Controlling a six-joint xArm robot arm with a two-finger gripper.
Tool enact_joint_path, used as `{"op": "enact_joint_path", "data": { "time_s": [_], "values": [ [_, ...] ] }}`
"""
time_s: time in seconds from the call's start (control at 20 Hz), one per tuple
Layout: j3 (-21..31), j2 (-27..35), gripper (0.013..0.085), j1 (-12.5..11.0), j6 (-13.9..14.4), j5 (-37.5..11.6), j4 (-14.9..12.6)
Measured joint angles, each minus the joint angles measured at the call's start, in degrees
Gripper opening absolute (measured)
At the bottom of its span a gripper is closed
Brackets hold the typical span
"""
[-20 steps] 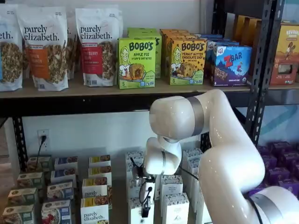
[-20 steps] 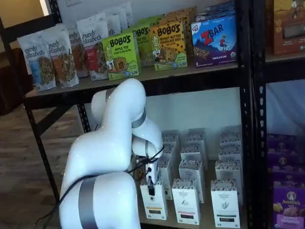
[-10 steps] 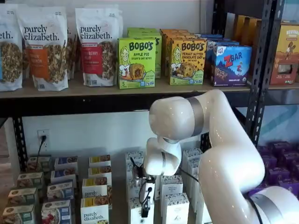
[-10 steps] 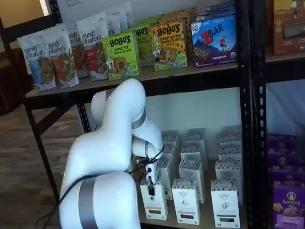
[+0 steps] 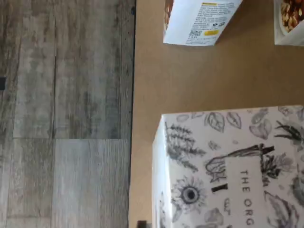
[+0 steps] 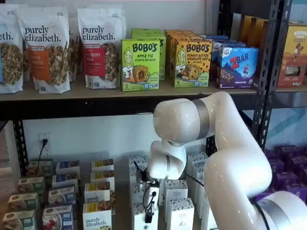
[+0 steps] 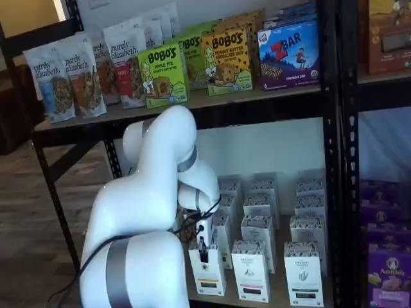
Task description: Pick up the white box with a yellow strip in the middle, on the bottom shelf, the fourth box from the left
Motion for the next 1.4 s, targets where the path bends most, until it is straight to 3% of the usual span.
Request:
{"op": "enact_joint_path", "data": {
  "time_s": [0.1,0.3,0.45,0.9,1.0,1.4],
  "values": [
    [0.1,-0.1,0.061,-0.1,-0.4,0.2,0.4],
    [0.2,-0.2,0.061,-0.1,0.1,0.3,-0.2],
    [0.0,0.0,0.061,-0.1,1.7,0.3,-2.1],
    [-0.1,0.2,0.061,0.0,0.5,-0.1,-0.6],
    [-0.4,0.2,0.053,-0.1,-0.1,0.8,0.1],
    [0.2,-0.1,0.053,-0.1,0.2,0.1,-0.4]
  ]
}}
